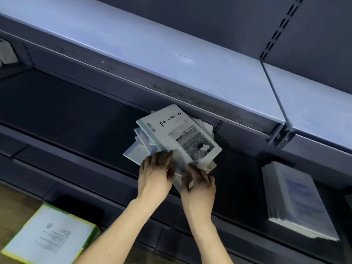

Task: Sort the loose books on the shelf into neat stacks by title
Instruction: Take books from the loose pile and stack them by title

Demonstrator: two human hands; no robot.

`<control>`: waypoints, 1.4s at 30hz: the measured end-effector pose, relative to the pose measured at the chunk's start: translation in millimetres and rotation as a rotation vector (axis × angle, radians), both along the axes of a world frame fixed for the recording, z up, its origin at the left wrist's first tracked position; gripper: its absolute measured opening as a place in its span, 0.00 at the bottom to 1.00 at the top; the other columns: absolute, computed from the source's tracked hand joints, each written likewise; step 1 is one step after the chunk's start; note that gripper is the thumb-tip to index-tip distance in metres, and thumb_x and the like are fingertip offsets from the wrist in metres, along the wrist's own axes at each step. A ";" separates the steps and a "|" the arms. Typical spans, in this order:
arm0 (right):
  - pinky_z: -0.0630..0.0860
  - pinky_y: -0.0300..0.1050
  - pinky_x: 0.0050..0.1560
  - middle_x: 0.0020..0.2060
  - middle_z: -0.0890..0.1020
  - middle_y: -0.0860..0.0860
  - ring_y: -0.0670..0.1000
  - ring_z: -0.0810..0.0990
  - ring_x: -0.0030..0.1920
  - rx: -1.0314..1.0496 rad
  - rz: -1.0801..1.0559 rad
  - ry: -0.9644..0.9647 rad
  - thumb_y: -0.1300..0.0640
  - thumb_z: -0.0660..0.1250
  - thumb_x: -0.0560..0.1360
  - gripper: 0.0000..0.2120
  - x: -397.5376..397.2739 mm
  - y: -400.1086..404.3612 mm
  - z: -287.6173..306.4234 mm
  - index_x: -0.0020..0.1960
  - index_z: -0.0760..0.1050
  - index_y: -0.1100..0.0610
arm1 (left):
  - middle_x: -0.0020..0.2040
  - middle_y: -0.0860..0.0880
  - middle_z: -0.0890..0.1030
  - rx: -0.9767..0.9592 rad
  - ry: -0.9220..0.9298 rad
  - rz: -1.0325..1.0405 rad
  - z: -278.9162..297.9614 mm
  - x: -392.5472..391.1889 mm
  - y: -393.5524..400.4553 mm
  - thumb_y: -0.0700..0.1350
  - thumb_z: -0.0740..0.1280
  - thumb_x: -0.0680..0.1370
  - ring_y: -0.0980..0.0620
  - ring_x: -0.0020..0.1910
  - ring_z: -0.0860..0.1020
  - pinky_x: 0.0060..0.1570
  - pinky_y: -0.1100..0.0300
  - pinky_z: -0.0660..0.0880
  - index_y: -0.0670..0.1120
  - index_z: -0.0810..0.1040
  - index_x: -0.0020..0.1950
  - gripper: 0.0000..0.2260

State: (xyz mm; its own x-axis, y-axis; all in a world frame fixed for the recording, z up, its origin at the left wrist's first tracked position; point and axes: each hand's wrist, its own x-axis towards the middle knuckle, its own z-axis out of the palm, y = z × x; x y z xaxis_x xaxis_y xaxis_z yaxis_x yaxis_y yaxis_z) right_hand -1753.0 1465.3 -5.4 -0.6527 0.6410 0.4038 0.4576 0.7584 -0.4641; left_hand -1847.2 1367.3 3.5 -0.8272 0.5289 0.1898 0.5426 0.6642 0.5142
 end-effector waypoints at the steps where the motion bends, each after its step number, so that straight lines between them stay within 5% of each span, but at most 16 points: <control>1: 0.77 0.48 0.50 0.54 0.84 0.47 0.54 0.78 0.53 -0.038 0.039 0.025 0.49 0.62 0.77 0.17 3.2 -2.0 2.7 0.62 0.81 0.50 | 0.72 0.51 0.67 0.013 -0.038 0.028 0.6 -0.7 0.3 0.55 0.58 0.81 0.46 0.68 0.64 0.68 0.53 0.64 0.57 0.61 0.77 0.24; 7: 0.79 0.48 0.56 0.57 0.82 0.45 0.48 0.80 0.55 -0.346 0.062 0.151 0.53 0.67 0.79 0.14 9.1 12.6 7.5 0.63 0.79 0.44 | 0.69 0.43 0.64 -0.073 -0.051 0.124 0.8 11.2 13.3 0.61 0.63 0.77 0.40 0.67 0.61 0.67 0.48 0.66 0.50 0.61 0.77 0.32; 10: 0.72 0.55 0.65 0.65 0.76 0.53 0.56 0.71 0.65 -0.243 -0.110 0.131 0.54 0.71 0.76 0.24 12.3 33.2 3.6 0.70 0.73 0.52 | 0.73 0.45 0.58 -0.132 -0.077 0.120 -1.3 10.1 15.1 0.60 0.61 0.79 0.41 0.71 0.57 0.71 0.49 0.62 0.51 0.54 0.79 0.32; 12: 0.65 0.55 0.70 0.71 0.69 0.57 0.60 0.66 0.71 -0.407 -0.188 0.028 0.50 0.71 0.76 0.32 15.9 45.5 8.3 0.76 0.65 0.55 | 0.74 0.47 0.57 -0.106 -0.082 0.113 -2.8 6.7 12.2 0.57 0.61 0.80 0.43 0.72 0.57 0.72 0.50 0.60 0.52 0.54 0.79 0.31; 15: 0.71 0.35 0.55 0.58 0.77 0.48 0.53 0.76 0.64 -0.757 -0.170 0.024 0.49 0.69 0.78 0.24 22.6 48.8 14.5 0.71 0.70 0.53 | 0.75 0.47 0.60 -0.058 -0.035 0.088 -2.8 3.8 7.8 0.51 0.62 0.80 0.42 0.73 0.58 0.74 0.48 0.57 0.51 0.59 0.78 0.27; 17: 0.71 0.25 0.44 0.48 0.80 0.40 0.44 0.80 0.53 -0.806 -0.123 0.063 0.50 0.70 0.77 0.14 29.1 44.8 12.2 0.61 0.76 0.50 | 0.78 0.47 0.58 -0.083 -0.009 0.068 -2.4 1.9 5.5 0.50 0.59 0.82 0.43 0.76 0.56 0.76 0.47 0.53 0.52 0.58 0.79 0.25; 19: 0.77 0.33 0.47 0.46 0.80 0.40 0.40 0.80 0.46 -0.855 -0.118 0.086 0.48 0.71 0.77 0.11 33.9 38.7 8.7 0.58 0.78 0.50 | 0.80 0.48 0.52 -0.129 -0.003 0.054 -2.5 0.3 2.9 0.49 0.53 0.83 0.46 0.78 0.51 0.77 0.47 0.47 0.54 0.53 0.79 0.24; 21: 0.81 0.45 0.43 0.46 0.81 0.45 0.47 0.82 0.44 -0.912 -0.147 0.093 0.48 0.70 0.77 0.13 35.4 32.7 8.3 0.58 0.76 0.52 | 0.80 0.50 0.50 -0.151 0.006 0.041 -2.5 0.1 0.5 0.49 0.51 0.84 0.48 0.79 0.48 0.77 0.46 0.44 0.55 0.51 0.80 0.23; 23: 0.80 0.42 0.33 0.48 0.81 0.48 0.50 0.84 0.40 -0.966 -0.159 0.155 0.51 0.68 0.79 0.10 36.1 26.8 11.8 0.58 0.74 0.53 | 0.80 0.50 0.51 -0.121 0.007 0.028 -1.1 0.7 -1.8 0.48 0.52 0.84 0.48 0.79 0.49 0.76 0.44 0.44 0.55 0.53 0.79 0.23; 27: 0.84 0.52 0.36 0.53 0.81 0.47 0.50 0.85 0.35 -0.978 -0.143 0.272 0.60 0.64 0.81 0.13 43.3 16.2 21.5 0.64 0.73 0.52 | 0.79 0.49 0.58 -0.077 0.004 -0.021 1.8 0.3 -4.5 0.50 0.56 0.82 0.47 0.78 0.51 0.76 0.42 0.47 0.52 0.58 0.78 0.24; 31: 0.82 0.47 0.31 0.55 0.81 0.46 0.45 0.84 0.38 -0.866 -0.177 0.287 0.62 0.61 0.81 0.23 55.4 12.9 27.3 0.73 0.69 0.47 | 0.77 0.50 0.60 -0.077 0.024 -0.070 2.8 -4.4 -7.3 0.51 0.60 0.80 0.47 0.78 0.52 0.76 0.42 0.48 0.53 0.59 0.78 0.26; 42: 0.72 0.42 0.25 0.44 0.83 0.51 0.48 0.75 0.30 -0.863 -0.476 0.539 0.59 0.62 0.82 0.17 120.2 17.6 23.6 0.70 0.74 0.48 | 0.78 0.45 0.60 -0.074 0.061 -0.266 2.5 18.2 17.5 0.53 0.61 0.80 0.40 0.76 0.58 0.75 0.41 0.52 0.53 0.63 0.76 0.25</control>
